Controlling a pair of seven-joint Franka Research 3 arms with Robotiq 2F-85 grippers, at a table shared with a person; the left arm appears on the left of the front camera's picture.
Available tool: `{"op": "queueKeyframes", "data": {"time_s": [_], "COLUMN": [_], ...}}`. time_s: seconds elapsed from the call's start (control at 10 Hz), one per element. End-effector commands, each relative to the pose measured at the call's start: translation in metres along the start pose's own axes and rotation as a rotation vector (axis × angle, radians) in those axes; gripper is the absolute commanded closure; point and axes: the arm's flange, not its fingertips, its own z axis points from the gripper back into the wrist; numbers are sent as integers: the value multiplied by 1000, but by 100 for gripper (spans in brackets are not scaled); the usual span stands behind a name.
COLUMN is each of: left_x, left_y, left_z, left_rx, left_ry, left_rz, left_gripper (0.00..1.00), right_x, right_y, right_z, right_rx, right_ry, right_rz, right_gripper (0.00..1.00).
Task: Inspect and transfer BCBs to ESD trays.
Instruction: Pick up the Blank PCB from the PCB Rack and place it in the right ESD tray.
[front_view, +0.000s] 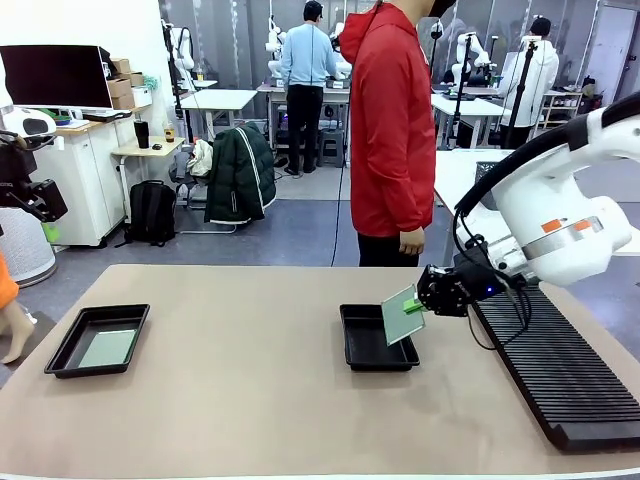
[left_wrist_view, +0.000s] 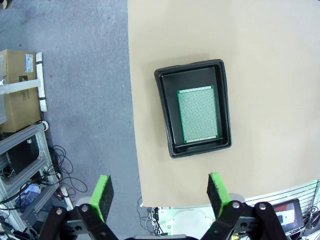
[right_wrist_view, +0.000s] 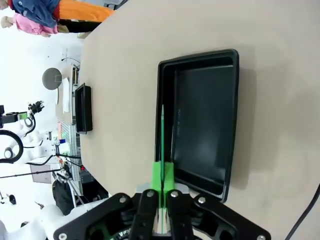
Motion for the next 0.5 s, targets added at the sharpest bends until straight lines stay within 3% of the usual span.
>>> {"op": "queueKeyframes", "data": {"time_s": [0.0,0.4], "left_x": [0,0], "left_y": [0,0], "left_z": [0,0], "left_rx": [0,0], "left_ry": [1,1], "left_rz": [1,1], "left_gripper": [0,0], "right_x": [12,26], "right_y": [-8,-17], "right_z": [-28,-64], "right_rx": [32,37], "right_ry": [-30,17], "right_rz": [10,-8], "right_gripper": [98,98]}}
